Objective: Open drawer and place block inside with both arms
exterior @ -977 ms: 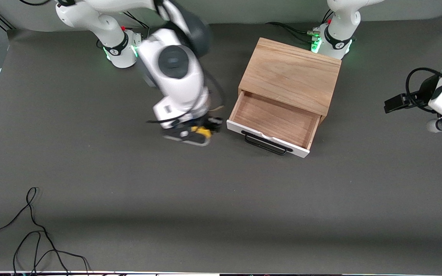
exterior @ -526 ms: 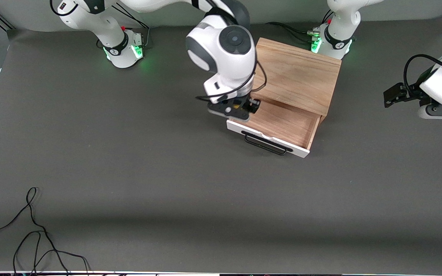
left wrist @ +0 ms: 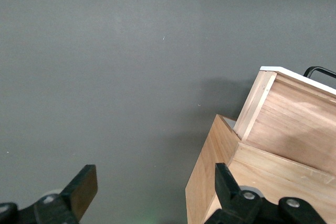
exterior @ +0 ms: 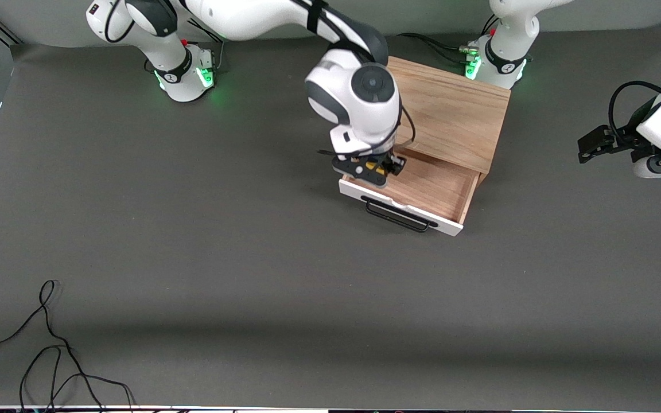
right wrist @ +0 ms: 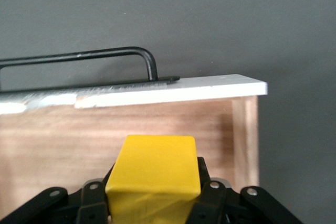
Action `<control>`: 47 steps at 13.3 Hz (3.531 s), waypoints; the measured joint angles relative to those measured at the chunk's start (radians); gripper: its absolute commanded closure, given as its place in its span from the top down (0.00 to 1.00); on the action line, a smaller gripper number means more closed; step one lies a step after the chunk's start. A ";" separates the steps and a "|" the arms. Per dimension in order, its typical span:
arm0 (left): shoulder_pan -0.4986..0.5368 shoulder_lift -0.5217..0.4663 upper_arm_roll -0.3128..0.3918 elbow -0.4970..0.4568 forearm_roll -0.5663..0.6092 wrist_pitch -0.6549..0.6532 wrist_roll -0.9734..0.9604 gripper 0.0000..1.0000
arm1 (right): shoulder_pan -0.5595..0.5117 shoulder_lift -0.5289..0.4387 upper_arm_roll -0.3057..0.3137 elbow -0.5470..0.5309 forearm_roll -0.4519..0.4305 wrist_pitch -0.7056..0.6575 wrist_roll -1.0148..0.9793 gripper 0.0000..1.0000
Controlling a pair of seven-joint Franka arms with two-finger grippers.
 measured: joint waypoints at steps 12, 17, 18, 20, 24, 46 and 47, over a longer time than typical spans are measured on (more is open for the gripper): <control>-0.374 0.021 0.351 0.029 0.000 0.010 0.006 1.00 | -0.004 0.078 0.004 0.008 0.020 0.096 0.068 0.69; -0.371 0.026 0.349 0.033 0.000 0.034 0.006 1.00 | -0.009 0.035 0.001 0.061 0.019 -0.042 0.046 0.69; -0.366 0.029 0.343 0.037 0.000 0.034 0.006 1.00 | -0.012 0.006 -0.001 0.072 0.018 -0.102 0.021 0.69; -0.363 0.033 0.336 0.040 0.000 0.035 0.006 1.00 | -0.025 -0.079 -0.012 0.082 0.014 -0.216 -0.055 0.69; -0.362 0.034 0.332 0.040 0.000 0.035 0.006 1.00 | -0.124 -0.299 -0.084 0.084 0.002 -0.482 -0.409 0.73; -0.356 0.034 0.327 0.048 0.000 -0.029 0.006 1.00 | -0.251 -0.513 -0.652 -0.190 0.006 -0.478 -1.477 0.80; -0.356 0.034 0.327 0.048 0.000 -0.029 0.006 1.00 | -0.254 -0.514 -0.651 -0.190 0.006 -0.478 -1.477 0.80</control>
